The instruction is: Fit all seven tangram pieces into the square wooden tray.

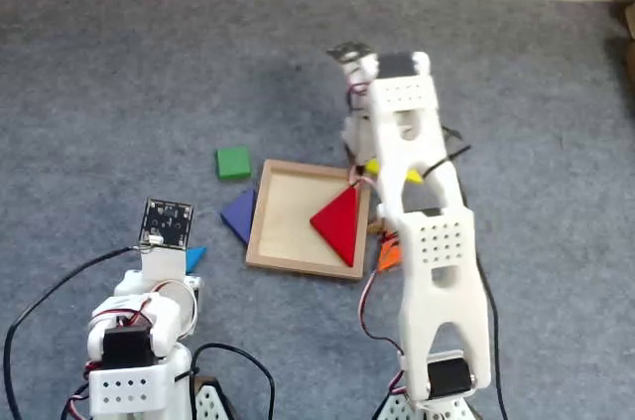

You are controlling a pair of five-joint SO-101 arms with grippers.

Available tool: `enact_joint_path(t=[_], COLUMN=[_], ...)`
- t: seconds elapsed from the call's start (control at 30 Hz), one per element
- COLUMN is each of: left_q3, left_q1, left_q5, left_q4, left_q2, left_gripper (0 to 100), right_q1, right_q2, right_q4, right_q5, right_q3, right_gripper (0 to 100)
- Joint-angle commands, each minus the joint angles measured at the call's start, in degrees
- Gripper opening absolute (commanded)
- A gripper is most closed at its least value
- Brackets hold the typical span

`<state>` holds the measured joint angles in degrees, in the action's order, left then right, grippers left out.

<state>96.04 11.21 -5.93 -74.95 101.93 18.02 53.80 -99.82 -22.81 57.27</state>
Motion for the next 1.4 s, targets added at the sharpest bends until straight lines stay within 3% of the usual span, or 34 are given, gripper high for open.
enact_joint_path(t=[0.0, 0.13, 0.33, 0.63, 0.83, 1.07, 1.37], left_q3=[1.19, 1.19, 1.19, 1.19, 1.19, 1.19, 1.19], left_q1=[-1.1, -1.1, -1.1, -1.1, -1.1, -1.19, -1.19], left_q5=[-0.35, -0.35, -0.35, -0.35, -0.35, -0.35, -0.44], left_q4=[-0.44, -0.44, -0.44, -0.44, -0.44, -0.44, -0.44], left_q2=[0.57, 0.57, 0.57, 0.57, 0.57, 0.57, 0.57], left_gripper=[13, 13, 13, 13, 13, 13, 13], right_q1=[5.41, 10.15, 14.46, 15.52, 17.27, 17.63, 19.65], right_q2=[-5.49, -5.49, -5.05, -4.97, -5.58, -5.58, -12.88], right_q4=[-1.27, -1.27, -1.27, -1.27, -1.27, -1.27, -1.36], right_q5=[-0.62, -1.05, -8.26, -16.79, -21.19, -21.01, -21.01], right_q3=[1.98, 1.98, 1.98, 1.54, -6.55, -7.78, -12.53], right_gripper=[15.6, 15.6, 15.6, 15.6, 16.1, 29.9, 30.1])
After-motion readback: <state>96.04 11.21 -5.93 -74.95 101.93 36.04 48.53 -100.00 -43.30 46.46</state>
